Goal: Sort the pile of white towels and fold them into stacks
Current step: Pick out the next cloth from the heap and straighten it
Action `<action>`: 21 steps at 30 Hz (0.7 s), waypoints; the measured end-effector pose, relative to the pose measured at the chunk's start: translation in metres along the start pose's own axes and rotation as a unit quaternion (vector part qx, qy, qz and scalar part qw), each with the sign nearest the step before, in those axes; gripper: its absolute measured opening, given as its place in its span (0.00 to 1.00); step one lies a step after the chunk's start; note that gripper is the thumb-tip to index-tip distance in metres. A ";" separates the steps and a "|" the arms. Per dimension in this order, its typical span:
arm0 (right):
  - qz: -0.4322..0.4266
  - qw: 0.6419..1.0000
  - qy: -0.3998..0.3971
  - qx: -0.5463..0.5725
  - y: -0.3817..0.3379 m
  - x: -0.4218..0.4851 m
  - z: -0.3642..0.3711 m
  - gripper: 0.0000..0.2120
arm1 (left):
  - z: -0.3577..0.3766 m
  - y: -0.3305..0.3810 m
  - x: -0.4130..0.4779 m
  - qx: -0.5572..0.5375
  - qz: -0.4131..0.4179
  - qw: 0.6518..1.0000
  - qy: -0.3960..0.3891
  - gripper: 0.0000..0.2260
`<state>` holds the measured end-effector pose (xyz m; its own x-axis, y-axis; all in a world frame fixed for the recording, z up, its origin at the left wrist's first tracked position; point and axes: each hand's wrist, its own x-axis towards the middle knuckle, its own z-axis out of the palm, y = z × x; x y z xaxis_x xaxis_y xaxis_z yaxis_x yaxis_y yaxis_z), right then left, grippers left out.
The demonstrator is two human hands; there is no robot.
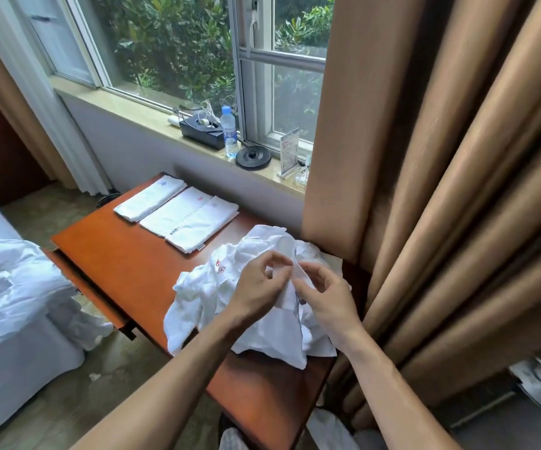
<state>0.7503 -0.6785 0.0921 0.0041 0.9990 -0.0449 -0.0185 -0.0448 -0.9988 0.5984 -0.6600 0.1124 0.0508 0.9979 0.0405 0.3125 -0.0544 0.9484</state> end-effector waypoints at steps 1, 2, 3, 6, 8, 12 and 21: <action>0.011 1.000 -0.002 0.014 0.000 -0.002 -0.006 0.12 | 0.002 0.000 -0.002 -0.032 -0.021 0.999 -0.003 0.09; 0.020 0.999 -0.001 0.030 0.000 -0.002 -0.010 0.13 | 0.003 0.000 -0.004 -0.069 -0.048 0.996 -0.012 0.13; 0.028 0.998 0.001 0.049 0.001 -0.002 -0.014 0.14 | 0.004 0.000 -0.006 -0.107 -0.072 0.991 -0.026 0.16; 0.043 0.996 0.002 0.075 -0.002 -0.003 -0.022 0.15 | 0.006 0.001 -0.012 -0.127 -0.071 0.987 -0.066 0.18; 0.039 0.995 -0.018 0.090 -0.005 -0.005 -0.024 0.13 | 0.010 0.005 -0.015 -0.091 -0.020 0.993 -0.065 0.15; 0.027 0.998 -0.022 0.048 -0.007 -0.009 -0.031 0.14 | 0.018 0.008 -0.015 -0.036 0.051 0.998 -0.028 0.04; -0.006 0.997 -0.042 -0.057 -0.017 -0.019 -0.050 0.14 | 0.030 -0.001 -0.008 0.094 0.119 0.988 0.003 0.08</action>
<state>0.8007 -0.6966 0.1092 -0.0799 0.9961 -0.0370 0.0950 -0.0293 -0.9950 0.6259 -0.6689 0.1017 0.1381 0.9561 0.2584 0.4641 -0.2929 0.8360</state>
